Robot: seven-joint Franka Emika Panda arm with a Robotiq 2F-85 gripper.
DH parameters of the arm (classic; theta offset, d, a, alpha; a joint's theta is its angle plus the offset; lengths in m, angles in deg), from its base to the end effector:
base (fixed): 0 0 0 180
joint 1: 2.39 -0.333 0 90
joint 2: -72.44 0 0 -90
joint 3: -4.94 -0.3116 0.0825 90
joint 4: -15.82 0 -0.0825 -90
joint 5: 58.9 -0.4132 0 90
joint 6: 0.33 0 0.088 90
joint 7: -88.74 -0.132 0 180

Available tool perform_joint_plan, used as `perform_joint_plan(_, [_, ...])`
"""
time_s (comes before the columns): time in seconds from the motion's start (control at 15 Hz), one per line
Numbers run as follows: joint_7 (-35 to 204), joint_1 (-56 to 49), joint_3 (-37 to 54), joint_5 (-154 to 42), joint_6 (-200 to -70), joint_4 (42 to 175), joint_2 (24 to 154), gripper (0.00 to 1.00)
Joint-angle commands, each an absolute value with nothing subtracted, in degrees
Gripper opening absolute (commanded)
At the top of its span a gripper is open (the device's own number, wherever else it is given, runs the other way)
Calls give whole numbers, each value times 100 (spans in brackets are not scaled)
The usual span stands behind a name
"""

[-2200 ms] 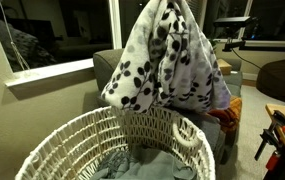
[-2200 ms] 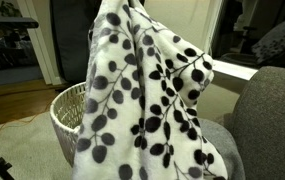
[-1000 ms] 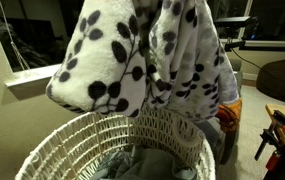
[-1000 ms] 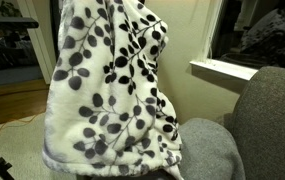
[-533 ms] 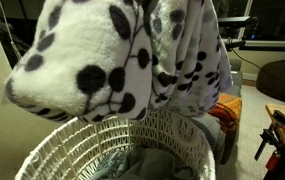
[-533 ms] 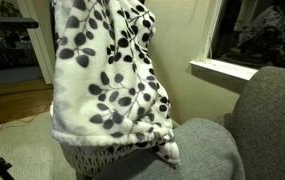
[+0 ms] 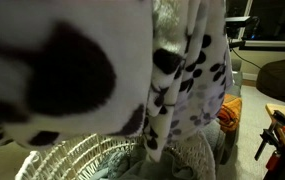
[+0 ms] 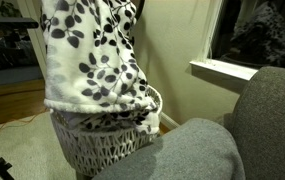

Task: Put the white and black blanket in the white basket

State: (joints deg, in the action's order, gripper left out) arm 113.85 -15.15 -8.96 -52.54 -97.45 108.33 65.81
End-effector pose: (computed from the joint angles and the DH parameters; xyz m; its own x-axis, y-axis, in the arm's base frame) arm 0.5075 0.2488 0.6508 0.6021 0.7903 0.1138 0.7639 -0.6116 0.2058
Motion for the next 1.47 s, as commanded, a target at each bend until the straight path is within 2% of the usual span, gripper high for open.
perform_joint_plan(0.0, [11327,-1661,-1027,-5079,-9424,10136,6799,2])
perform_joint_plan(0.6, [11296,-1616,-992,-5027,-9761,10119,7169,2])
perform_joint_plan(1.2, [11679,-1122,-460,-5202,-10018,10138,7606,2])
perform_joint_plan(1.27, [11717,-1062,-419,-5238,-10036,10134,7655,29])
perform_joint_plan(1.33, [11748,-1016,-383,-5258,-10042,10123,7694,30])
perform_joint_plan(1.4, [11776,-974,-354,-5275,-10063,10109,7722,36])
